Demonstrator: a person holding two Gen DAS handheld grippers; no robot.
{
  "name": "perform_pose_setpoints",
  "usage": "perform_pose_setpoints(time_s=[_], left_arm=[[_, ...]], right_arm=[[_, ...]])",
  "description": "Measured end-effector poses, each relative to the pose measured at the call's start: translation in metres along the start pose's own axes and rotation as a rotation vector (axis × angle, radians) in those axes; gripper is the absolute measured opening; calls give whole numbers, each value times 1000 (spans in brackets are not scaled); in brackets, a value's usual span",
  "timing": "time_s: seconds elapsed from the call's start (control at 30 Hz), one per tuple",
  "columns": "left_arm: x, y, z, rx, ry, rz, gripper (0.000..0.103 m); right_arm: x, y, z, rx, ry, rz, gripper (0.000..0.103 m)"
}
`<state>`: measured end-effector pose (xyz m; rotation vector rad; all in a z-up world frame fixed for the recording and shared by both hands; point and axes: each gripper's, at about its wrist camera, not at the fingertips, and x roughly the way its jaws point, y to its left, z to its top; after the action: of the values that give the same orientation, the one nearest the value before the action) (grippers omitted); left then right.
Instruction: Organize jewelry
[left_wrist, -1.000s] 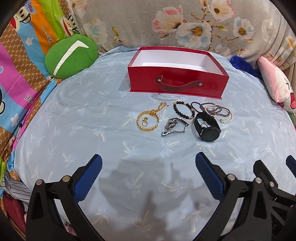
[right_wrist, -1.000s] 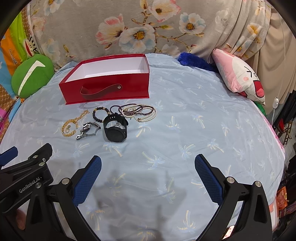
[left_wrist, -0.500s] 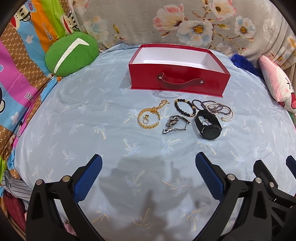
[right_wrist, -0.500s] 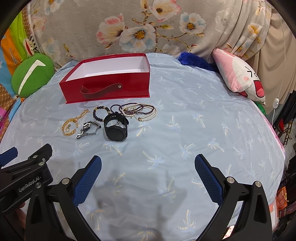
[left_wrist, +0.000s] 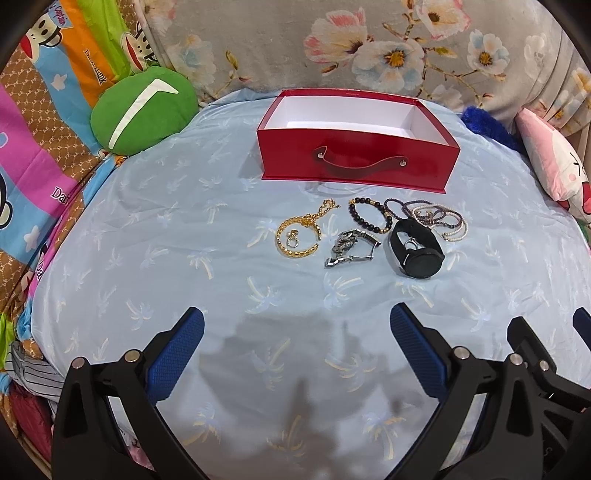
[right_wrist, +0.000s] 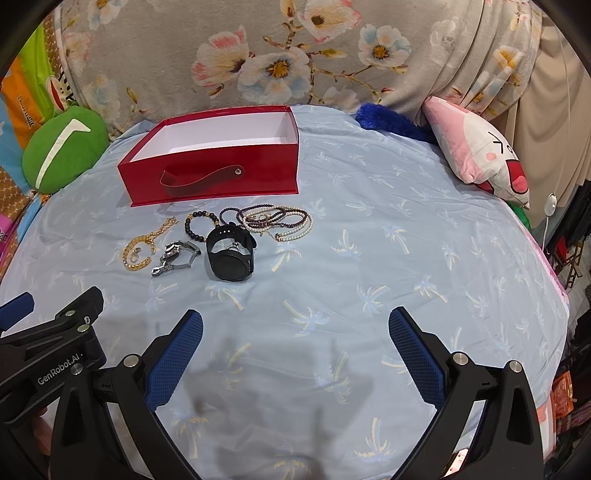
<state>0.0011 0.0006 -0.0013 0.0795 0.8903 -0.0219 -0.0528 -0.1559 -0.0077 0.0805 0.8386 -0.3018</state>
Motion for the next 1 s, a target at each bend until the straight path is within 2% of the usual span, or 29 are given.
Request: perform_pose_setpoints(time_s=[0.37, 1.0], left_arm=[[-1, 3, -1, -16, -19, -7, 98], [0, 6, -1, -25, -8, -6, 98]], right_arm=[[3, 0, -2, 7, 5, -7, 98], [2, 1, -1, -4, 2, 4, 98]])
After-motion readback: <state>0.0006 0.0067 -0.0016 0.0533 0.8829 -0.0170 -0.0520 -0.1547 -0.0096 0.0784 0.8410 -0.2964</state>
